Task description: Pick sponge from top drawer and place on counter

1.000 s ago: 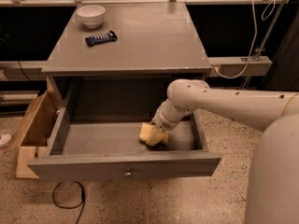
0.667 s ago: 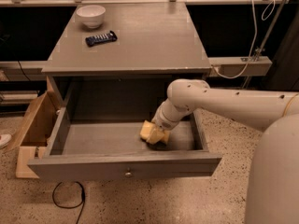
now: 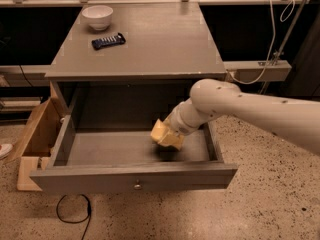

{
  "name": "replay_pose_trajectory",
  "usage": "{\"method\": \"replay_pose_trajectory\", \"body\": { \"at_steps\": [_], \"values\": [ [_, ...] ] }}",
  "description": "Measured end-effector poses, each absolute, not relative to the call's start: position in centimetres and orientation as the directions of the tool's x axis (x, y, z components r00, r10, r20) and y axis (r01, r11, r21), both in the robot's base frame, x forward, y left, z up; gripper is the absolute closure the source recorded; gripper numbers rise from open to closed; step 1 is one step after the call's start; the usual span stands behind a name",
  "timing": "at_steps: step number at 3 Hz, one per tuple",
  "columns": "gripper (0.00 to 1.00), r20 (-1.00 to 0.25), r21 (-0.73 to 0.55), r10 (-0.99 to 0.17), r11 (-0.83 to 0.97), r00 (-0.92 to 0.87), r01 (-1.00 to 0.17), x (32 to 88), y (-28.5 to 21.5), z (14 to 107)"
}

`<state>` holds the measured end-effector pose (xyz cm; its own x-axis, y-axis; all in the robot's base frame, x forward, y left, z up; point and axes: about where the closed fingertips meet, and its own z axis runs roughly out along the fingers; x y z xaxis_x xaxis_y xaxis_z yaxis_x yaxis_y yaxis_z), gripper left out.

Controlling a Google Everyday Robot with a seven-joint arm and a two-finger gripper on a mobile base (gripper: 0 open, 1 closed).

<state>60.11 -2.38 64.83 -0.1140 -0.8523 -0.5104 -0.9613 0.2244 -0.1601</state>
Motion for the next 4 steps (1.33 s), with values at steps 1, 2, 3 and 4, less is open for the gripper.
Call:
{"method": "replay_pose_trajectory", "body": {
  "at_steps": [1,2,3,4],
  "values": [
    [1.00,-0.577,-0.307,-0.815,0.262,-0.040,-0.915,59.0,-6.9,73.6],
    [1.00,-0.604,-0.409,-0.797,0.323,-0.011,-0.853,58.0,-13.2,81.0],
    [1.00,-0.608,-0.412,-0.794,0.324,-0.008,-0.852,58.3,-13.1,81.3],
    [1.00,-0.656,-0.433,-0.754,0.348,0.026,-0.831,61.5,-11.7,84.6]
  ]
}}
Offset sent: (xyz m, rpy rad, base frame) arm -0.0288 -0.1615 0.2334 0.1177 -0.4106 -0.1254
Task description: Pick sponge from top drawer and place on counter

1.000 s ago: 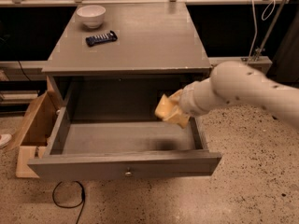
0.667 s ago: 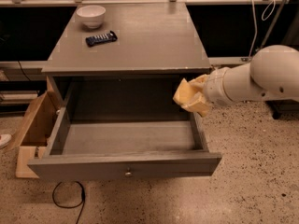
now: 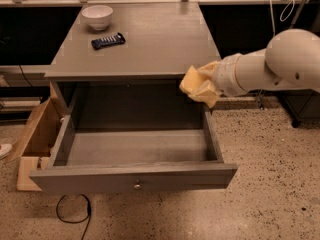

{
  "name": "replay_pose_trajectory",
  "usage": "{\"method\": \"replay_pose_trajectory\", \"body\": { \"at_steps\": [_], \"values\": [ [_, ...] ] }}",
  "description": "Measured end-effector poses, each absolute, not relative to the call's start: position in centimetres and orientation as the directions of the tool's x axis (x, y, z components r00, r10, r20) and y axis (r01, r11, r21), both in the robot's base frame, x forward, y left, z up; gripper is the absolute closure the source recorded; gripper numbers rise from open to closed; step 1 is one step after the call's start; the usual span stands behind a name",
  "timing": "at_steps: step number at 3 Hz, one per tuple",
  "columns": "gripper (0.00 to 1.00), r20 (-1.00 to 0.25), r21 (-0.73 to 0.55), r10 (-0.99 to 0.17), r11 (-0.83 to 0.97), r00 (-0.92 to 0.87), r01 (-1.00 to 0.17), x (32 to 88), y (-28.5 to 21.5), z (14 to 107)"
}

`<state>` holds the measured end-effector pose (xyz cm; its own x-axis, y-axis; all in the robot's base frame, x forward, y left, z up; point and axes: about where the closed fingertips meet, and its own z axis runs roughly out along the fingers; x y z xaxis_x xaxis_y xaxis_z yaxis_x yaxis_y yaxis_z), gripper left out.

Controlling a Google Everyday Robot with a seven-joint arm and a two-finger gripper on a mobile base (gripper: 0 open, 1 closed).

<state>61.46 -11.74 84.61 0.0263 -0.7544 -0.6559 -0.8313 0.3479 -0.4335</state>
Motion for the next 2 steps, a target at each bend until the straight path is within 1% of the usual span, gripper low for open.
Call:
{"method": "replay_pose_trajectory", "body": {
  "at_steps": [1,2],
  "values": [
    [1.00,-0.699,-0.444,-0.711,0.348,0.076,-0.826,66.1,-9.8,87.7],
    [1.00,-0.725,-0.449,-0.683,0.378,0.083,-0.810,72.2,-8.2,90.3]
  ]
}}
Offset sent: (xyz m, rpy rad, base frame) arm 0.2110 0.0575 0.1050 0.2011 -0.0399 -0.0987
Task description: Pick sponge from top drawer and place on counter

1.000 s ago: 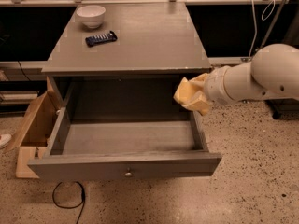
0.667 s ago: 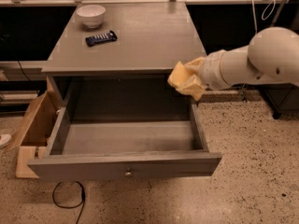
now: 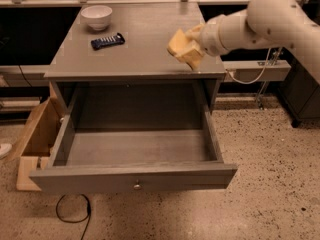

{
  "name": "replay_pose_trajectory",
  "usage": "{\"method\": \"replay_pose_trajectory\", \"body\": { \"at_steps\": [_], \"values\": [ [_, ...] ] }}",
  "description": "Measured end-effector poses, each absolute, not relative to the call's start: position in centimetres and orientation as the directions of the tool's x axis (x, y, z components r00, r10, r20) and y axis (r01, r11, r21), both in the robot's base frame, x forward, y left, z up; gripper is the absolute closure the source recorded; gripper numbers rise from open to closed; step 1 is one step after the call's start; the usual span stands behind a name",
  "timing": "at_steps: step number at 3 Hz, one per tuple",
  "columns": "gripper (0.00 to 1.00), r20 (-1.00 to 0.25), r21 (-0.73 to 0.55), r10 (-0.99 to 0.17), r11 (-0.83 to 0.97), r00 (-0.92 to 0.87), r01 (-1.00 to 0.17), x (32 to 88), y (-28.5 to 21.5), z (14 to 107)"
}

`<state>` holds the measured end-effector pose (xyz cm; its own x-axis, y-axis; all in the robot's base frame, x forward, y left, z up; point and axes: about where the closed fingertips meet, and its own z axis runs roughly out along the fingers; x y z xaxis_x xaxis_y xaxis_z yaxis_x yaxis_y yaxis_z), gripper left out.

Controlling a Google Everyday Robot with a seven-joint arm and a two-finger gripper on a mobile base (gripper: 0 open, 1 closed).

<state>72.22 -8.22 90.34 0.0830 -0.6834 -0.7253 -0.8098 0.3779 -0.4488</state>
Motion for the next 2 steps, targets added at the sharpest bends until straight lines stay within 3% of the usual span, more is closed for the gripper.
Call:
{"method": "replay_pose_trajectory", "body": {
  "at_steps": [2],
  "values": [
    [1.00,-0.790,-0.324,-0.595,0.605,-0.144,-0.727,83.8,-5.9,91.6]
  ]
}}
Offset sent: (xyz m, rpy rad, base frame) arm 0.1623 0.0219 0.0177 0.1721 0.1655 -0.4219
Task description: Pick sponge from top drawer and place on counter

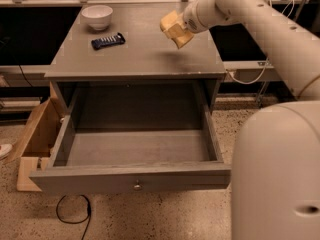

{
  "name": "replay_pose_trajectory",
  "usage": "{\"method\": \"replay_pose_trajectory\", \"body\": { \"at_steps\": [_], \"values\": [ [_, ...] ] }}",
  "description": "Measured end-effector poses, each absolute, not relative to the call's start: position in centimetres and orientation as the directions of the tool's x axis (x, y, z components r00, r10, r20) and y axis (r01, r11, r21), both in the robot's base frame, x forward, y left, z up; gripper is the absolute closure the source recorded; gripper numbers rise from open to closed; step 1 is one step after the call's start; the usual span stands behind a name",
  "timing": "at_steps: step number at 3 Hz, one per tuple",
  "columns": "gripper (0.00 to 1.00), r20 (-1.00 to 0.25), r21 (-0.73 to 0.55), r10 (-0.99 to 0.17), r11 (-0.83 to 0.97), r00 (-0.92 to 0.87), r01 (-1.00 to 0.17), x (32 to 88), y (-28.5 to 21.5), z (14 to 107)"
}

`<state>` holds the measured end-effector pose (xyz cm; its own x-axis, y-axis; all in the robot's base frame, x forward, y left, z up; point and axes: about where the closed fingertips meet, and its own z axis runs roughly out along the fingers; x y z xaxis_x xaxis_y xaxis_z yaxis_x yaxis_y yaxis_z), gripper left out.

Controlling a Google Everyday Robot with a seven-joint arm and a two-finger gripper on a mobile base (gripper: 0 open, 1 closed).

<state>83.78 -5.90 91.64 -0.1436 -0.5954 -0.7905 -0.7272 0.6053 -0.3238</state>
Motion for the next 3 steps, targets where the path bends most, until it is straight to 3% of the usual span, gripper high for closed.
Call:
{"method": "replay_pose_trajectory", "body": {
  "at_steps": [1,3],
  "values": [
    [0.96,-0.801,-0.237,-0.542,0.677,-0.254,-0.697,86.46,-4.71,90.30],
    [0.50,-0.799,-0.241,-0.548,0.667,-0.246,-0.705,86.27,-4.44,90.07]
  ]
}}
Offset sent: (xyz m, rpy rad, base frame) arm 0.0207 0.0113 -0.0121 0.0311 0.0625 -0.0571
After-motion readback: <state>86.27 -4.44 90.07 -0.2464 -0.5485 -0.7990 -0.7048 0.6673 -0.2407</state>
